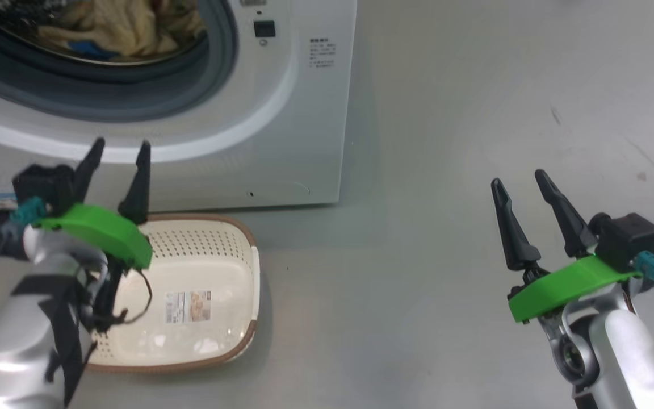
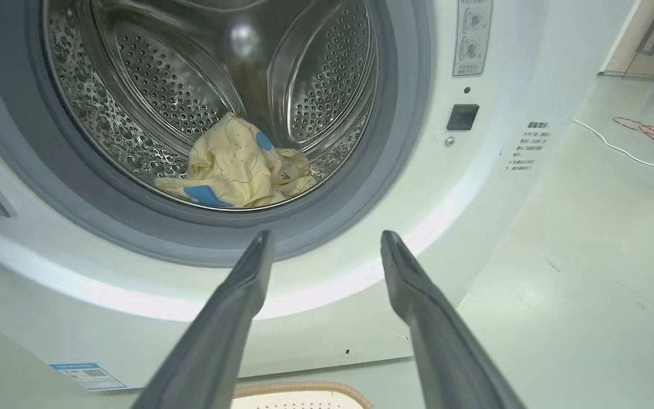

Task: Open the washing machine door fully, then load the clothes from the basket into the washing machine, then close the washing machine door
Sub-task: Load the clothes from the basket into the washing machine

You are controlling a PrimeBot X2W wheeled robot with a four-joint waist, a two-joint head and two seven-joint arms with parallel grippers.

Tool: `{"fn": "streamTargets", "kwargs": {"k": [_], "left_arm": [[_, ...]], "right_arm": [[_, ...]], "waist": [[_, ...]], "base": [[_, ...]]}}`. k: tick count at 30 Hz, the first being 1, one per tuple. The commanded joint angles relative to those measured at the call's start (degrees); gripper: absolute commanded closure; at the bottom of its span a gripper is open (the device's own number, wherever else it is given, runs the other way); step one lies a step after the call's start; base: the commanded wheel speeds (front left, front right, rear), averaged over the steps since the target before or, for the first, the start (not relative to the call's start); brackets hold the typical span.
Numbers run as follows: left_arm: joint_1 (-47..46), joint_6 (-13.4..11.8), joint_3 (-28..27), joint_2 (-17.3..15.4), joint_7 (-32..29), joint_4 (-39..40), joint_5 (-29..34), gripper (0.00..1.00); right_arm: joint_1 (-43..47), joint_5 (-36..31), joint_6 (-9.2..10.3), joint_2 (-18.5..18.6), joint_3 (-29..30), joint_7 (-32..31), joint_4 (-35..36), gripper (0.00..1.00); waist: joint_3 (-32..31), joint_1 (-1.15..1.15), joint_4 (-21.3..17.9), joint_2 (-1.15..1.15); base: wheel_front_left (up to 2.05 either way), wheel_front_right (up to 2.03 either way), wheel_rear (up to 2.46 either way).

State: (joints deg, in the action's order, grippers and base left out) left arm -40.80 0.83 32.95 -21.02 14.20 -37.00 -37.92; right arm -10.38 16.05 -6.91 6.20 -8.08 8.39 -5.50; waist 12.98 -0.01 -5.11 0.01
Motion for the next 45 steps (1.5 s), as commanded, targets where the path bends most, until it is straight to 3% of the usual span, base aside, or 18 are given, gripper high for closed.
{"fn": "streamTargets", "kwargs": {"k": [1,12,21,28,45], "left_arm": [[-0.9,-0.4,-2.6,-2.1,0.8,1.8,0.3,0.0],[18.9,-9.3,-7.5,-1.7,0.8,17.6,3.3,0.0],[29.3,-13.2,-10.1,-1.0,0.8,24.9,5.2,0.0],[34.4,-13.4,-12.4,0.0,0.8,28.2,6.3,0.0],[36.6,-10.6,-15.7,3.5,0.8,28.8,10.9,0.0]], "right_arm": [[0.0,-0.3,-0.58,0.6,-0.8,-0.2,2.1,0.0],[5.3,-0.1,-0.58,0.0,-0.7,-1.6,4.1,0.0],[7.8,0.1,-0.58,-0.8,0.1,-1.3,4.7,0.0],[9.2,0.2,-0.58,-1.6,0.9,-0.7,4.1,0.0],[9.4,0.0,-0.58,-2.6,1.6,0.0,2.6,0.0]], "waist": [[-4.8,0.01,2.2,-0.01],[-13.9,0.01,4.0,-0.01],[-17.0,0.01,4.6,-0.01],[-17.9,0.01,4.7,-0.01],[-18.2,0.01,4.9,-0.01]], "base": [[0.0,0.0,0.0],[0.0,0.0,0.0],[0.0,0.0,0.0],[0.0,0.0,0.0],[0.0,0.0,0.0]]}}
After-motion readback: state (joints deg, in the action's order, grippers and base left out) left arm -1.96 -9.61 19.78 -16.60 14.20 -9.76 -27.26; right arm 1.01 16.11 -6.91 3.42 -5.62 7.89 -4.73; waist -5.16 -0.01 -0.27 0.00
